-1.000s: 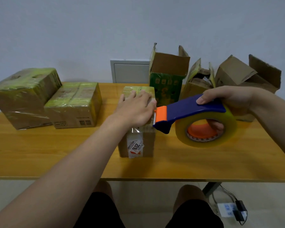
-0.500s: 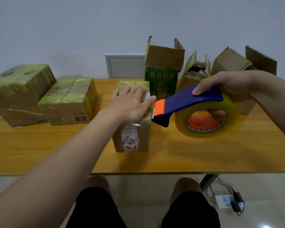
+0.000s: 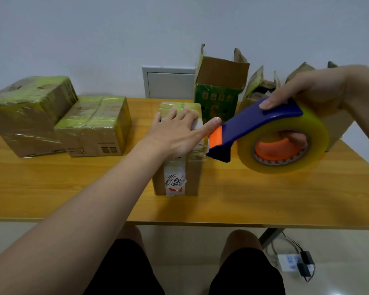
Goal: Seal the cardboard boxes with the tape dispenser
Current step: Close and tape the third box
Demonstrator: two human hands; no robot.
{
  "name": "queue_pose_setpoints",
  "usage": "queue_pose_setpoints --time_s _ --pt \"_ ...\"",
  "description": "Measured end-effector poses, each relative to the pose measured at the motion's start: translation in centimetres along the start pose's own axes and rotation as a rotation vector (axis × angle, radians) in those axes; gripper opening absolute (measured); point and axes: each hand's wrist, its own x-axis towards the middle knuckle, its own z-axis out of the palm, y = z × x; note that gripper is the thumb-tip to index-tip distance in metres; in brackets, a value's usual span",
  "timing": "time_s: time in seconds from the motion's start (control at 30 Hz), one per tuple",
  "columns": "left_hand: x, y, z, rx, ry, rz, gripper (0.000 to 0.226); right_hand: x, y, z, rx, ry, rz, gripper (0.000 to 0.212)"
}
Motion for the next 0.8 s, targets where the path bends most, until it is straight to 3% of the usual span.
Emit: queue_pose_setpoints --time_s 0.27,0.43,0.63,0.73,0.8 --pt "0.0 0.6 -0.4 0.047 -0.036 0.001 0.115 0.8 1.2 0.3 0.05 0.085 -0.015 0.056" --pt "0.0 0.1 0.0 0.034 -0.038 0.006 0.102 1.3 -2.8 1.2 -0.11 0.155 0.09 0.04" --pt "0.2 0.3 -0.1 0.073 -0.06 0.001 0.093 2.4 -6.8 3.1 -0.268 0.228 0.249 0.038" --pt "0.1 0.3 0.1 0.089 -0.061 0.001 0.088 6.0 -6.4 5.4 -0.478 0.279 0.368 0.038" --pt "0.0 0.0 0.2 0.054 -0.048 -0.007 0.091 7.9 -5.2 6.3 -0.521 0.356 0.345 0.034"
